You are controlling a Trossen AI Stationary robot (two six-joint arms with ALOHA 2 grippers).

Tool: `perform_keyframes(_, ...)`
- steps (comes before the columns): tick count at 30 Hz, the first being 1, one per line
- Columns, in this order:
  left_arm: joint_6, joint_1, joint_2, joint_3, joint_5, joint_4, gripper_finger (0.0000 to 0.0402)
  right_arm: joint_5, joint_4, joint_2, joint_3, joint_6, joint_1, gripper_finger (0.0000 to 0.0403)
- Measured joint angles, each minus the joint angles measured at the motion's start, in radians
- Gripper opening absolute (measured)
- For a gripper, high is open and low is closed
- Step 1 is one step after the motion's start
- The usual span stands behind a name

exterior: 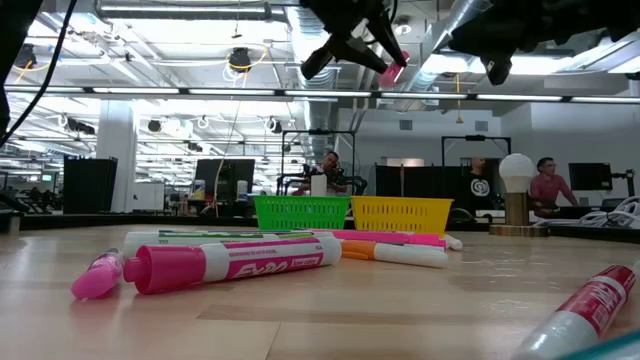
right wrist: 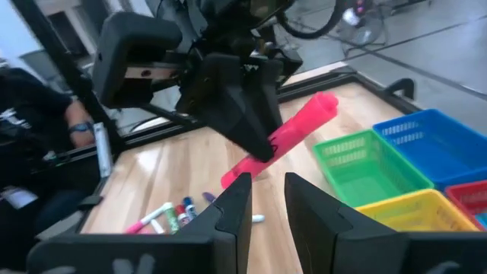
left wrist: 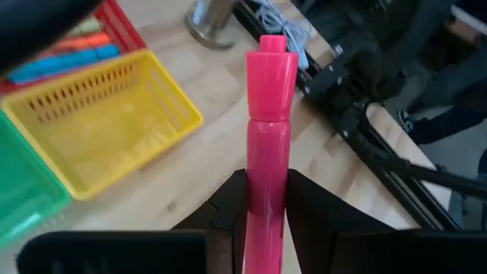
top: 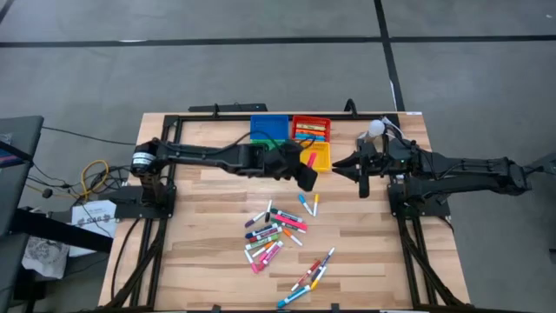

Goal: Pick & Place Markers
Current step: Put the pink marker in the red bin

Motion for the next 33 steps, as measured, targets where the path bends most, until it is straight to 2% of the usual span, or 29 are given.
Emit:
perform_keyframes(10,0.093,0.093,0.000,0.000,0.112,0.162,0.0076,0.036,0.000,0.000,0.000,0.006,0.000,0.0070)
perform_keyframes(18,0.134,0.112,0.001,0.000,0.172,0.241,0.0076,0.042,0.004,0.000,0.000,0.010,0.000,0.0070)
perform_keyframes(24,0.154,0.110,0.001,0.000,0.185,0.292,0.0076,0.041,0.004,0.000,0.000,0.081,0.000,0.0079)
perform_keyframes(28,0.155,0.103,0.001,0.000,0.218,0.317,0.0076,0.040,0.014,0.000,0.000,0.124,0.000,0.0117)
perform_keyframes(33,0.155,0.101,0.001,0.000,0.224,0.338,0.0076,0.019,0.045,0.000,0.000,0.194,0.000,0.0214)
